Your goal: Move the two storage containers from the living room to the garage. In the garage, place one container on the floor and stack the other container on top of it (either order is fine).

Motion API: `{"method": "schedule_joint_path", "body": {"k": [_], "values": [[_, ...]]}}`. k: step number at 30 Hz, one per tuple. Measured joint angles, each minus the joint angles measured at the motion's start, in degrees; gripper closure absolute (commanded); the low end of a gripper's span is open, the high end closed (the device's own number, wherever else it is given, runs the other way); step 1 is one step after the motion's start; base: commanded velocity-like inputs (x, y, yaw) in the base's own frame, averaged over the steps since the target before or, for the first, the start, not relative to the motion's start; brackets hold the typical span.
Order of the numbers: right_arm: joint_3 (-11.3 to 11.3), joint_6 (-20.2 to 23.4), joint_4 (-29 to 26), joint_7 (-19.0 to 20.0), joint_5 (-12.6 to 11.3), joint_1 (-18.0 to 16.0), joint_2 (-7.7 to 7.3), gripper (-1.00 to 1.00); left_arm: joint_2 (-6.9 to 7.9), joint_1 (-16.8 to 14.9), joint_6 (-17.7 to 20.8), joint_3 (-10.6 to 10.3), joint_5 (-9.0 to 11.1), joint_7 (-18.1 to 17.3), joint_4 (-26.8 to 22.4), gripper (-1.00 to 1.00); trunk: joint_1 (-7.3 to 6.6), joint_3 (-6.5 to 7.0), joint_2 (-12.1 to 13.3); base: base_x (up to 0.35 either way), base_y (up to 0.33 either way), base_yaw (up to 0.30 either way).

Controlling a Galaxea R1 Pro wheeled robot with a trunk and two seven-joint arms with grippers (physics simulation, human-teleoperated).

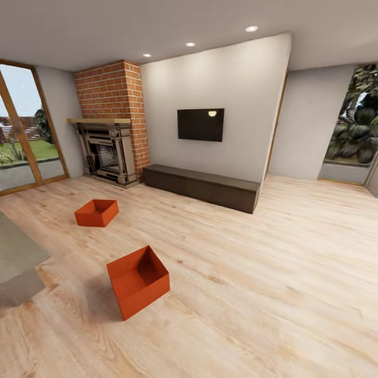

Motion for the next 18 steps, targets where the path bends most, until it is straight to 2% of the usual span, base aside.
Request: {"method": "schedule_joint_path", "body": {"k": [18], "values": [[-0.2, 0.0, 0.0, 0.1, -0.2, 0.0, -0.16, -1.00, 0.00, 0.0, 0.0, 0.0, 0.0, 0.0, 0.0, -1.00, 0.00, -0.14, 0.0, 0.321, -0.090, 0.270]]}}
